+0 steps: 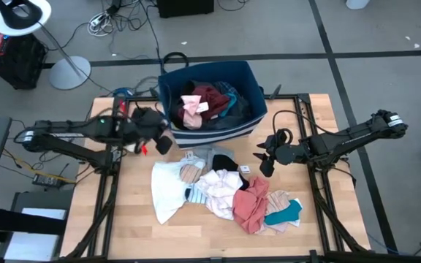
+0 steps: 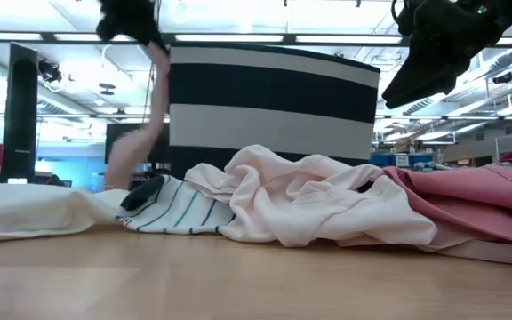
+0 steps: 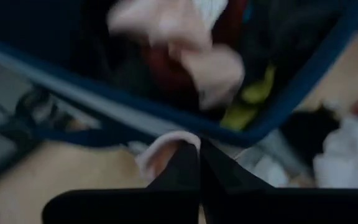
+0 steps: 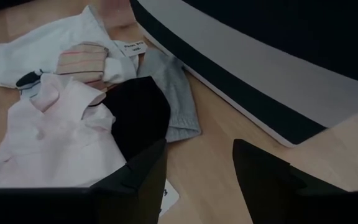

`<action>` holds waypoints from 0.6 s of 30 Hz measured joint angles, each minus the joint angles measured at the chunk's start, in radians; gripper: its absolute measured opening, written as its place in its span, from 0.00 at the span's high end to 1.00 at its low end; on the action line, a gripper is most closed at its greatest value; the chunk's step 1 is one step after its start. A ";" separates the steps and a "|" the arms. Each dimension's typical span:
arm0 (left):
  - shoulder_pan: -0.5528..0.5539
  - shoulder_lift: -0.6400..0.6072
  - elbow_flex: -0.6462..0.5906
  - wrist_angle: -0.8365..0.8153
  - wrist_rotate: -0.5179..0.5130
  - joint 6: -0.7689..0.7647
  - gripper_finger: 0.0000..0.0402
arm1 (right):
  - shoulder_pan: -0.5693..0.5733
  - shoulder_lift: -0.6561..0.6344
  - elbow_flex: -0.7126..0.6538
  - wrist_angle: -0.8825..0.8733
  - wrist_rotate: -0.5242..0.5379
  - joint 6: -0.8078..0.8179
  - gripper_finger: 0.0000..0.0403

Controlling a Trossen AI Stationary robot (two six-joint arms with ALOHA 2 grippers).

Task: Sort clothes
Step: Put the pink sock into the blue laundry bin

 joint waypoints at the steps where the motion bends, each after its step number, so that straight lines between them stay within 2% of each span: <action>1: 0.002 0.000 0.029 0.009 -0.006 0.025 1.00 | 0.000 0.000 0.000 0.000 0.000 0.000 0.54; 10: 0.020 0.052 0.270 0.155 -0.022 0.283 1.00 | 0.000 0.000 0.000 0.002 0.000 0.000 0.54; 18: 0.115 0.239 0.579 0.151 0.044 0.479 1.00 | 0.000 0.000 0.000 0.004 0.000 0.000 0.54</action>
